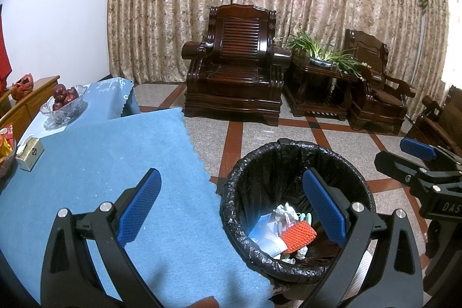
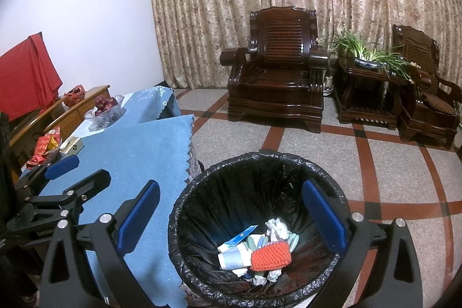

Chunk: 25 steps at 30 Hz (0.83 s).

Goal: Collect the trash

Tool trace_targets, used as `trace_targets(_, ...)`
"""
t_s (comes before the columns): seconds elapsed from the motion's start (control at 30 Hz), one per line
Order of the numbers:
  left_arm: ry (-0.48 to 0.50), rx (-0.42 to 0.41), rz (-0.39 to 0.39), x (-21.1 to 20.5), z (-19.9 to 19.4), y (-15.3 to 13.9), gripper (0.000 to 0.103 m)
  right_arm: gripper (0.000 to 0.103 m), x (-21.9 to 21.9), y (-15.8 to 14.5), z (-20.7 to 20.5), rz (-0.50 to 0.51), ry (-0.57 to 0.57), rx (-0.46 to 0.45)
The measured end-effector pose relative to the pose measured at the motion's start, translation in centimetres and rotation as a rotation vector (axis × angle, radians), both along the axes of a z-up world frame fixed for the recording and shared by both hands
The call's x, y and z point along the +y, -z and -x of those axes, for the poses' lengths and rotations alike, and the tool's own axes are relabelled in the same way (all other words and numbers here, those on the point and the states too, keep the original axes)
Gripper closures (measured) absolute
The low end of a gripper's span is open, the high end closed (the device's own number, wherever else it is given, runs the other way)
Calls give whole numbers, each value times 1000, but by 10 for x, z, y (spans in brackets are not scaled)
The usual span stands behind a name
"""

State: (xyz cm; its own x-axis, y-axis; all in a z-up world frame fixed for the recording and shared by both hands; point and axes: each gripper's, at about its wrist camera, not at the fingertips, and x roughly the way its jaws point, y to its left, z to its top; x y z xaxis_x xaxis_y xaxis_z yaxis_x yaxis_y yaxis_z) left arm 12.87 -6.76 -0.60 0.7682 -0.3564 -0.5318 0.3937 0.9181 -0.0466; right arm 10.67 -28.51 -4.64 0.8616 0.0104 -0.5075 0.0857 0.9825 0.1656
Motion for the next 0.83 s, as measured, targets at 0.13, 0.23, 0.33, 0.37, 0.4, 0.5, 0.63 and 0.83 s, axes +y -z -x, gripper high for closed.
trace_targets(0.13, 0, 0, 0, 0, 0, 0, 7, 6, 0, 0, 0, 1, 0, 2)
trace_targets(0.23, -2, 0, 0, 0, 0, 0, 7, 6, 0, 0, 1, 2, 0, 3)
trace_targets(0.33, -1, 0, 1, 0, 0, 0, 7, 6, 1, 0, 0, 1, 0, 2)
trace_targets(0.37, -1, -2, 3, 1, 0, 0, 7, 6, 1, 0, 1, 2, 0, 2)
trace_targets(0.4, 0, -2, 2, 1, 0, 0, 7, 6, 1, 0, 0, 1, 0, 3)
trace_targets(0.5, 0, 0, 0, 1, -1, 0, 7, 6, 1, 0, 0, 2, -1, 4)
trace_targets(0.63, -3, 2, 1, 1, -1, 0, 7, 6, 2, 0, 0, 2, 0, 4)
trace_targets(0.83, -9, 11, 3, 5, -4, 3, 7, 6, 3, -1, 0, 2, -1, 3)
